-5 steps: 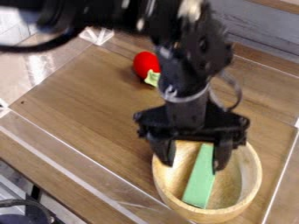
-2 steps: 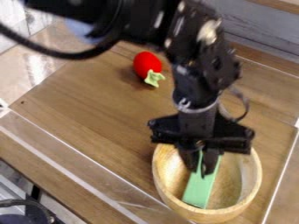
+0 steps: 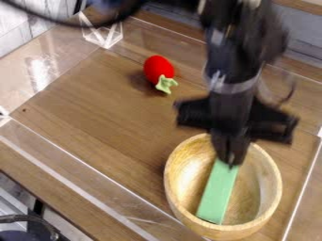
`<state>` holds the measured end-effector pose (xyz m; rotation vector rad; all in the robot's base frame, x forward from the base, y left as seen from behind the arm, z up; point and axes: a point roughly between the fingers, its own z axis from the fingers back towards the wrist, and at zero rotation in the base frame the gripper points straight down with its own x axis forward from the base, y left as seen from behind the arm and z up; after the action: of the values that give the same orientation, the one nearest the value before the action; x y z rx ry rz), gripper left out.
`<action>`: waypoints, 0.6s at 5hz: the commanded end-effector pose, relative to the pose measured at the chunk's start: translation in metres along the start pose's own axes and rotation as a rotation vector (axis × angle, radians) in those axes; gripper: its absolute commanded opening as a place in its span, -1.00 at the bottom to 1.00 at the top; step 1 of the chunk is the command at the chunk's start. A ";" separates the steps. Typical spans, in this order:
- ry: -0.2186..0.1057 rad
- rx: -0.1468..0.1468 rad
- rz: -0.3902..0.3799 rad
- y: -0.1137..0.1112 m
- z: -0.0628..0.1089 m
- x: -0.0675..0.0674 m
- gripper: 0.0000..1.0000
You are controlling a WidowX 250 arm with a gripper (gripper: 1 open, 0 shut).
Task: Put the green block in the brown bowl
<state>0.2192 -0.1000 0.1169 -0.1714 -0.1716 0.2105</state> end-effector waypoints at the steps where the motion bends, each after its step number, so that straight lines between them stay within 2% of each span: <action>1: -0.045 -0.031 -0.061 -0.001 0.022 0.025 -1.00; 2: -0.049 -0.037 -0.107 0.009 0.025 0.041 -1.00; 3: -0.062 -0.035 -0.091 0.018 0.017 0.050 -1.00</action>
<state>0.2553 -0.0685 0.1282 -0.1814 -0.2075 0.1273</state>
